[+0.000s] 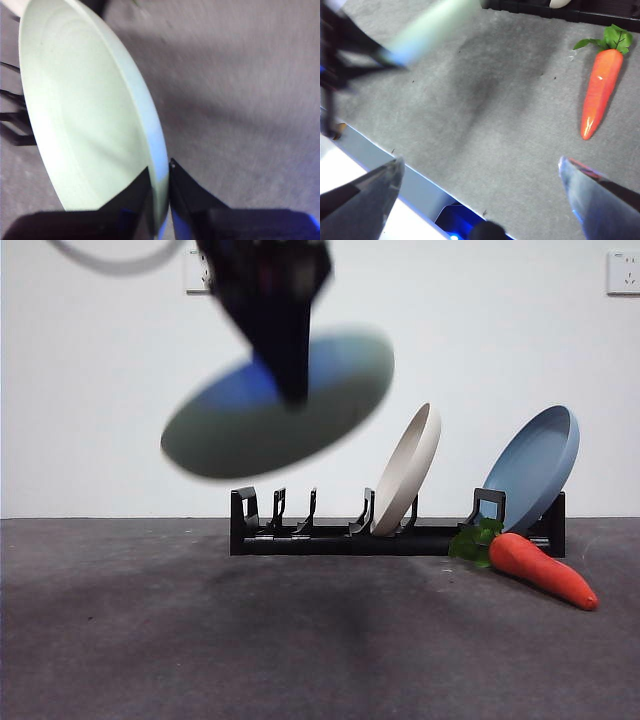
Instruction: Take the green plate from the plate rack,put the plate on the table,take the carrot from the table,put the carrot in the plate
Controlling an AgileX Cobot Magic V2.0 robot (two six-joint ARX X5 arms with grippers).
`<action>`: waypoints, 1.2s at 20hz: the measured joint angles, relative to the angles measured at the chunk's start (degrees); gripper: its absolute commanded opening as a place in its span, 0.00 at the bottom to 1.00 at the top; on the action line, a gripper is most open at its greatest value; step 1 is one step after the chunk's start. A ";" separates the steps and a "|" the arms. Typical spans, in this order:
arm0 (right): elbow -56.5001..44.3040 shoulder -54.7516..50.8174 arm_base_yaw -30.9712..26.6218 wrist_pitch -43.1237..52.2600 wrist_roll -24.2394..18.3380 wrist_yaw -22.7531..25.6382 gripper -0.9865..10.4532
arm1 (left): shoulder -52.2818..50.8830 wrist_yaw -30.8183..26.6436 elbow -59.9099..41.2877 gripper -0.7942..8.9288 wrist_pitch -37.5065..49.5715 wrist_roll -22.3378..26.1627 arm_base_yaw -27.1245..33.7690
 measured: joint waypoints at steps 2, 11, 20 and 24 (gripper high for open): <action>0.00 0.00 0.00 -0.02 0.20 0.00 0.63 | 4.15 -3.19 -2.47 0.08 2.93 1.90 -1.33; 0.00 -0.04 0.00 0.00 0.61 0.00 0.63 | 18.21 -12.79 -3.48 0.08 15.72 3.65 -6.01; 0.00 -0.04 0.00 0.00 0.61 0.00 0.63 | 22.18 -9.92 -3.48 0.45 19.23 1.49 -6.34; 0.00 -0.04 0.00 0.00 0.61 0.00 0.63 | 22.05 -9.99 -3.41 0.50 19.08 0.28 -6.49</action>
